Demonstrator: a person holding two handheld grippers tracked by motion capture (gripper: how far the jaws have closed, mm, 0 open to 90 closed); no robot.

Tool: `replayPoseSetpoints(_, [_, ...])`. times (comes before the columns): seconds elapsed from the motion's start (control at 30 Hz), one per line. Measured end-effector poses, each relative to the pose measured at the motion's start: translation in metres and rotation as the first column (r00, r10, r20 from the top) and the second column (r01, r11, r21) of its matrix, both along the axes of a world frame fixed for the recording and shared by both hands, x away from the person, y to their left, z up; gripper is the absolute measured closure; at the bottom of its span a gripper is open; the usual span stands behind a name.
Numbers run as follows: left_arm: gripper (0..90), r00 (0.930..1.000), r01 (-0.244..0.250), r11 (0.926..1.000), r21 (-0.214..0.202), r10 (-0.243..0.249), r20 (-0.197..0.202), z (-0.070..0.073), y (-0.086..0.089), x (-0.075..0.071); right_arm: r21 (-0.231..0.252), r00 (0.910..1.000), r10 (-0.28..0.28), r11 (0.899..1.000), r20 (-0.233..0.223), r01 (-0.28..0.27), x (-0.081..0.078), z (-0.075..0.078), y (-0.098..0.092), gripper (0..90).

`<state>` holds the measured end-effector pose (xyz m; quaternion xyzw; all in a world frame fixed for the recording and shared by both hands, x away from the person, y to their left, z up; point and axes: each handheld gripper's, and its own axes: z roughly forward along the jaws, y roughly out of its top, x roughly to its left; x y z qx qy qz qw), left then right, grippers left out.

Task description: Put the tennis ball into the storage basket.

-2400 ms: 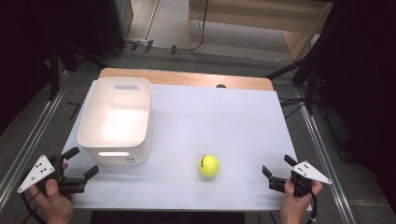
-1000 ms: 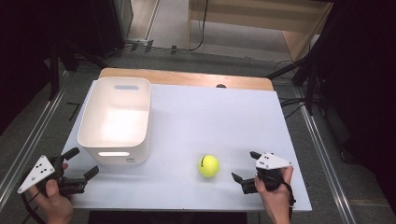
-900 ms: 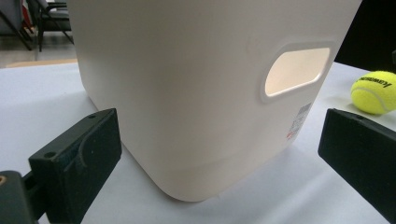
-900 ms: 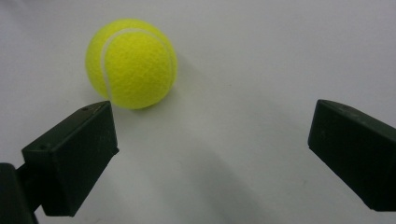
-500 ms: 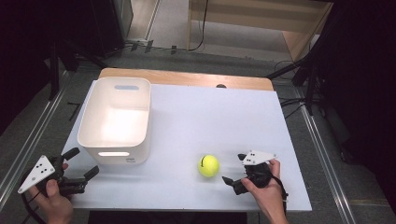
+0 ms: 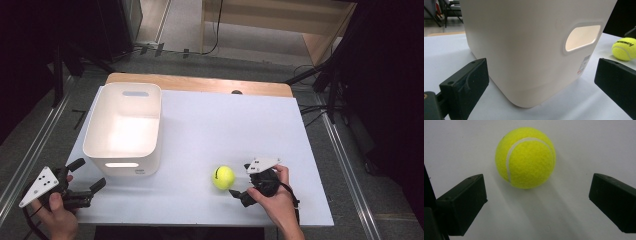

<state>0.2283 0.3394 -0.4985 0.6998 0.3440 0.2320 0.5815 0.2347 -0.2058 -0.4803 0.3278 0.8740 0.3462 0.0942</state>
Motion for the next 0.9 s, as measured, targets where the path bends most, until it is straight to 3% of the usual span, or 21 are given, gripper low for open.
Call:
replayPoseSetpoints(0.57, [0.0,1.0000,0.001,1.0000,0.007,-0.001,0.001,0.000,0.000,0.000,-0.037,0.9977,0.051,0.998,-0.045,-0.053,0.015,-0.005,0.026,0.0])
replayPoseSetpoints(0.63, [0.0,1.0000,0.001,1.0000,0.008,-0.001,0.001,0.000,0.000,0.000,-0.045,0.9983,0.040,0.998,-0.042,-0.041,0.016,-0.006,0.029,5.5])
replayPoseSetpoints(0.9, [0.0,1.0000,0.001,1.0000,0.005,-0.001,0.001,0.000,0.000,0.000,-0.045,0.9973,0.048,0.998,-0.055,-0.050,0.021,-0.008,0.037,5.5])
